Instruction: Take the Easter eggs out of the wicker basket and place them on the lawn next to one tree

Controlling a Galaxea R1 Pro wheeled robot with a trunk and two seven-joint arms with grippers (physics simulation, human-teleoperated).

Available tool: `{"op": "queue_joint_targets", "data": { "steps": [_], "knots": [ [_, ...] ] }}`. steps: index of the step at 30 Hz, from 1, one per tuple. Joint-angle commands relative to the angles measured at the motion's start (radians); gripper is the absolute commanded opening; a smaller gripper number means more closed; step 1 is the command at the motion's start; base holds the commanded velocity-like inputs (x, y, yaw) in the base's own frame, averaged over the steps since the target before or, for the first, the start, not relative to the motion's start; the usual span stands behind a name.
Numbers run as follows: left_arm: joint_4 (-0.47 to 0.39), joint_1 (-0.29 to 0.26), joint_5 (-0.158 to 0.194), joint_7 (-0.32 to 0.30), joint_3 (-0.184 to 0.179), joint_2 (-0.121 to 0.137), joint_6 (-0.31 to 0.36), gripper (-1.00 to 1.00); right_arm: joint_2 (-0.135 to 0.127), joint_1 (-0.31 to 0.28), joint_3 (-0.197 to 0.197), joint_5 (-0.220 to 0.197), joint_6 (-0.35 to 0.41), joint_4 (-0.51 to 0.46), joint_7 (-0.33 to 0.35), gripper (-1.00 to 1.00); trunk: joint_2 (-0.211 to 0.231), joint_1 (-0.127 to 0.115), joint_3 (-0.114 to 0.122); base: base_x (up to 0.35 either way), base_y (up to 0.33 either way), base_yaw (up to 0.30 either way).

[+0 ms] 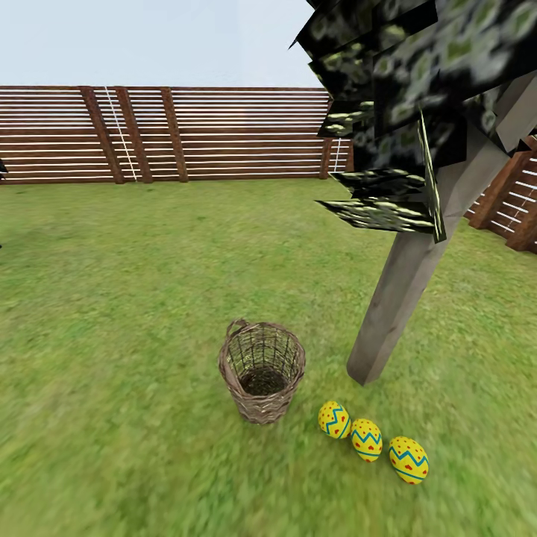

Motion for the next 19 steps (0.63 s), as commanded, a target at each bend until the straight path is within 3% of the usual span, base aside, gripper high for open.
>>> {"op": "queue_joint_targets", "data": {
  "steps": [1, 19],
  "knots": [
    [0.003, -0.001, 0.010, -0.005, 0.002, 0.001, 0.002, 1.00, -0.001, -0.001, -0.009, 0.008, 0.002, 0.001, 0.003, 1.00, 0.000, 0.000, -0.001, 0.000, 0.000, 0.000],
    [0.003, -0.001, 0.010, -0.005, 0.002, 0.001, 0.002, 1.00, -0.001, -0.001, -0.008, 0.008, 0.002, 0.001, 0.003, 1.00, 0.000, 0.000, -0.001, 0.000, 0.000, 0.000]
  ]
}}
